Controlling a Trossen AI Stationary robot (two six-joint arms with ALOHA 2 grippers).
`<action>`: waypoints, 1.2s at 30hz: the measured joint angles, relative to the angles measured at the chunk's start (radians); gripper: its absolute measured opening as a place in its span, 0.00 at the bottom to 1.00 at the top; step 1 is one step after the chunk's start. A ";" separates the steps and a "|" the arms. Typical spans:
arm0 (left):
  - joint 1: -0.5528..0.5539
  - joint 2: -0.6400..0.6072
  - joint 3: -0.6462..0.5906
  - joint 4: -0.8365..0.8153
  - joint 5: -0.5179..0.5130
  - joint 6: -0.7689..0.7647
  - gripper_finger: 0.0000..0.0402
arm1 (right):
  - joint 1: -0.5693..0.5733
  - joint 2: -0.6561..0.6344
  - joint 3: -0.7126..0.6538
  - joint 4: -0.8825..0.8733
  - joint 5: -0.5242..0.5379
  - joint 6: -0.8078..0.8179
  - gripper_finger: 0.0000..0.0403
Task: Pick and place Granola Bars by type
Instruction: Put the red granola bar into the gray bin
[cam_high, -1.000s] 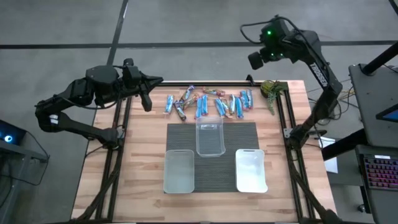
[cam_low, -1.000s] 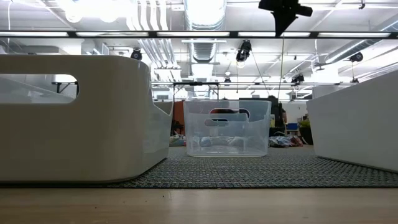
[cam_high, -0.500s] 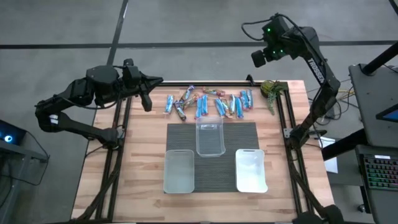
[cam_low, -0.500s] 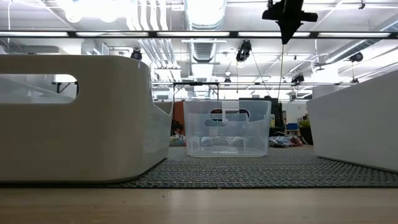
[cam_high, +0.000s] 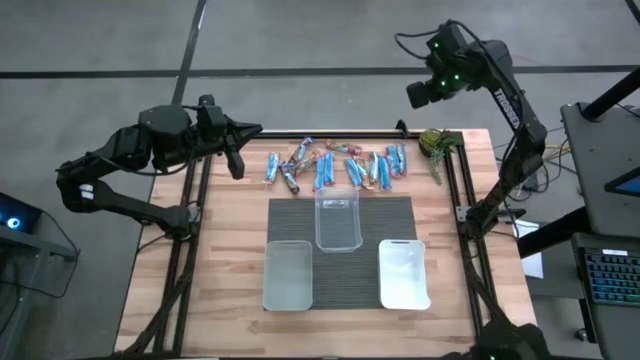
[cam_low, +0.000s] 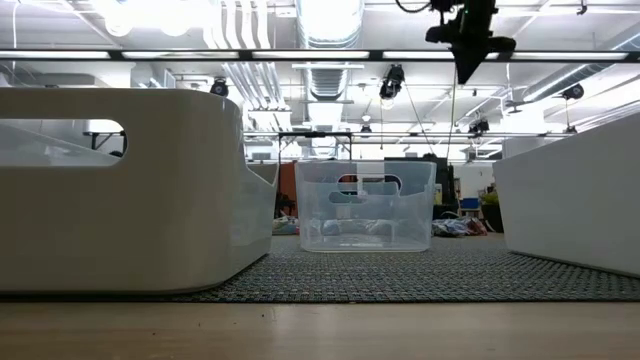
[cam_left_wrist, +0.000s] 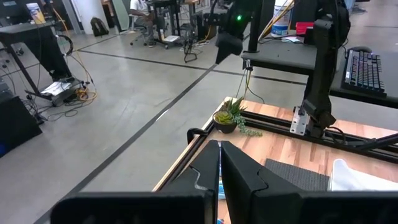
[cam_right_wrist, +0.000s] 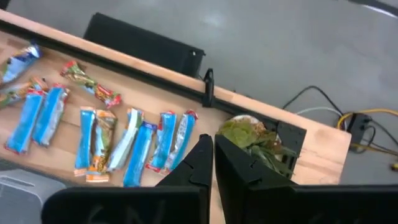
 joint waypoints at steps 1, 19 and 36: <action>0.000 0.000 0.000 0.000 0.000 0.000 0.00 | -0.001 0.000 -0.014 0.000 -0.004 -0.003 0.02; 0.000 0.000 0.000 -0.004 0.000 -0.019 0.00 | 0.000 0.000 -0.369 0.140 -0.023 -0.004 0.02; 0.000 0.000 0.000 -0.029 0.000 -0.041 0.00 | 0.000 -0.001 -0.648 0.388 -0.077 -0.004 0.02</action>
